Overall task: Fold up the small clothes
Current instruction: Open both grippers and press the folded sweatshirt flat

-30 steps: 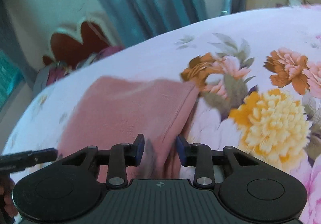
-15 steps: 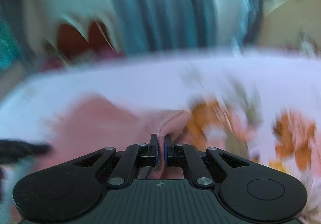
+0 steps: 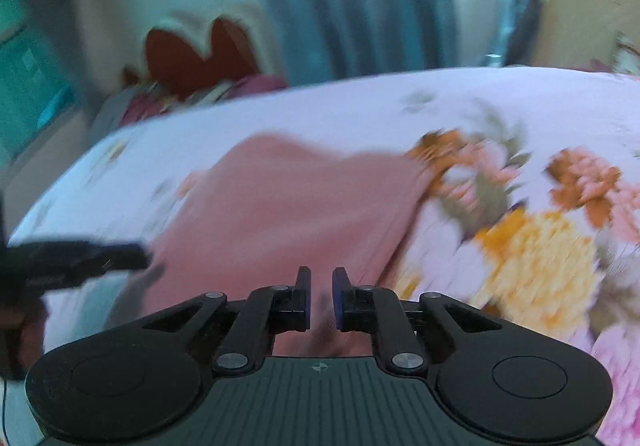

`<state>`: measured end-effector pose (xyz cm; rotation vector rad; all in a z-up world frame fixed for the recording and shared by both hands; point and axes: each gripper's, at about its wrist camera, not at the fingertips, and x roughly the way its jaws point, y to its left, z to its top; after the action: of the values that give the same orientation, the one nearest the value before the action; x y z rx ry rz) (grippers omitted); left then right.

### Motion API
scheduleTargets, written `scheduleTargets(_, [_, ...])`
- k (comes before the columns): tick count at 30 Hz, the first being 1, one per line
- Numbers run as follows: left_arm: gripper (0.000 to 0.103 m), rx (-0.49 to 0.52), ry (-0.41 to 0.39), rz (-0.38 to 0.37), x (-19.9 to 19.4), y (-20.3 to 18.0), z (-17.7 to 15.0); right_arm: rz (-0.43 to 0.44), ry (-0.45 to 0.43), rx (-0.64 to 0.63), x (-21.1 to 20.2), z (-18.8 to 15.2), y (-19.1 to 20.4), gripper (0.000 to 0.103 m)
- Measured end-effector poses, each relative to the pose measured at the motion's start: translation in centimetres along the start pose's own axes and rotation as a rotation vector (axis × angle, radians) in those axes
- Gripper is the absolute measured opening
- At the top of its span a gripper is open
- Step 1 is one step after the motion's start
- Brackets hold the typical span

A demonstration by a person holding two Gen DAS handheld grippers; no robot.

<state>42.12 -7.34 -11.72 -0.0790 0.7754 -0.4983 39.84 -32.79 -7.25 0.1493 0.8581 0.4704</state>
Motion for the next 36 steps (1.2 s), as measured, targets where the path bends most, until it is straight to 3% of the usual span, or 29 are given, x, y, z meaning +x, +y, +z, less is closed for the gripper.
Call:
scheduleTargets(2, [0.019, -0.007, 0.027, -0.001, 0.5, -0.2, -1.0, -0.008, 0.031, -0.043, 0.5, -1.6, 0.8, 0.012])
scheduleTargets(4, [0.019, 0.007, 0.047, 0.025, 1.1, -0.5, -1.6, -0.076, 0.052, -0.051, 1.1, -2.6, 0.4, 0.012])
scheduleTargets(5, [0.019, 0.000, 0.058, 0.040, 1.3, -0.5, -1.8, -0.124, 0.064, -0.053, 1.4, -3.0, 0.0, 0.000])
scheduleTargets(10, [0.019, 0.000, 0.064, 0.047, 0.1, -0.8, -2.9, -0.214, 0.059, -0.077, 1.3, -3.2, 0.3, 0.000])
scheduleTargets(16, [0.019, -0.038, 0.063, 0.049, -2.7, -0.2, -4.7, -0.259, 0.042, -0.060, -0.7, -3.2, 0.7, 0.000])
scheduleTargets(20, [0.047, -0.040, -0.056, 0.070, -3.5, 0.1, -2.5, -0.251, -0.077, -0.083, -1.2, -0.8, 2.2, 0.000])
scheduleTargets(24, [0.047, -0.028, -0.106, 0.085, -1.1, 0.6, 1.1, -0.245, -0.084, -0.048, 2.5, 1.9, 2.2, 0.000])
scheduleTargets(28, [0.045, -0.036, -0.047, 0.108, 2.4, 2.1, 2.5, -0.219, -0.034, -0.137, 5.8, 2.4, 2.7, 0.000])
scheduleTargets(30, [0.058, -0.025, 0.000, 0.136, 3.4, 2.8, 2.6, -0.278, 0.040, -0.178, 7.6, 2.0, 2.3, 0.000])
scheduleTargets(32, [0.069, -0.020, 0.022, 0.164, 3.4, 3.2, 2.8, -0.284, 0.034, -0.163, 7.7, 1.8, 1.5, 0.000])
scheduleTargets(36, [0.071, 0.011, 0.033, 0.168, 3.2, 3.2, 3.1, -0.292, 0.053, -0.141, 7.1, 2.2, 1.6, 0.000])
